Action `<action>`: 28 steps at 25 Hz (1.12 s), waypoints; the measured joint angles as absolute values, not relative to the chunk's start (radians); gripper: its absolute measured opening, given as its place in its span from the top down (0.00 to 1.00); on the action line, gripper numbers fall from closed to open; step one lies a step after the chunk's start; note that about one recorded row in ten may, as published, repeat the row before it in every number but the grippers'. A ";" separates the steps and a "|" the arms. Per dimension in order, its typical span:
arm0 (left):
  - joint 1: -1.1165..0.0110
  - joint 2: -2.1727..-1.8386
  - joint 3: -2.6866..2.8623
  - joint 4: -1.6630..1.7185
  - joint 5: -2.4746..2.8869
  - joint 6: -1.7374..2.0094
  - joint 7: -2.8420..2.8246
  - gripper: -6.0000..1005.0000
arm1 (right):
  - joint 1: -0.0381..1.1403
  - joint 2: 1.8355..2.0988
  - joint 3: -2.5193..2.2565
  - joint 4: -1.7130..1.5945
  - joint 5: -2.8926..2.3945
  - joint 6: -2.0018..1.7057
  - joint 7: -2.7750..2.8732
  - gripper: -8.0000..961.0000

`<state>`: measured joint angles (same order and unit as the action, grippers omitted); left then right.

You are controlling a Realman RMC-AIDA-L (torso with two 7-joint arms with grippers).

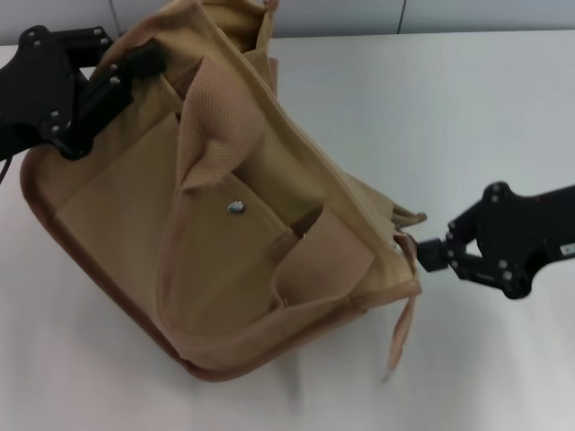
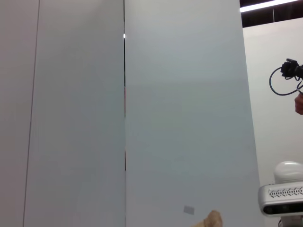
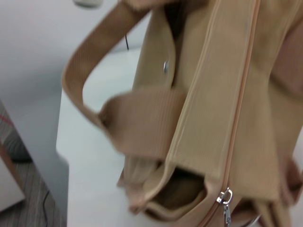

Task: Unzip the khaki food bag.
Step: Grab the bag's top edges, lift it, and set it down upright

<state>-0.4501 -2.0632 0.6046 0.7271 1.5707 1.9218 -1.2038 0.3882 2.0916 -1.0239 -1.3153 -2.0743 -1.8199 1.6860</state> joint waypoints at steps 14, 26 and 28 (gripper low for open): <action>-0.455 -2.063 0.601 0.727 1.570 1.920 -1.206 0.90 | 0.396 2.084 -0.929 -1.266 -2.050 -1.797 1.751 0.93; -0.454 -2.063 0.601 0.727 1.570 1.921 -1.206 0.90 | 0.436 2.080 -0.900 -1.258 -2.130 -1.666 1.719 0.60; -0.454 -2.063 0.601 0.727 1.571 1.921 -1.206 0.90 | 0.445 2.082 -0.959 -1.236 -2.151 -1.619 1.715 0.45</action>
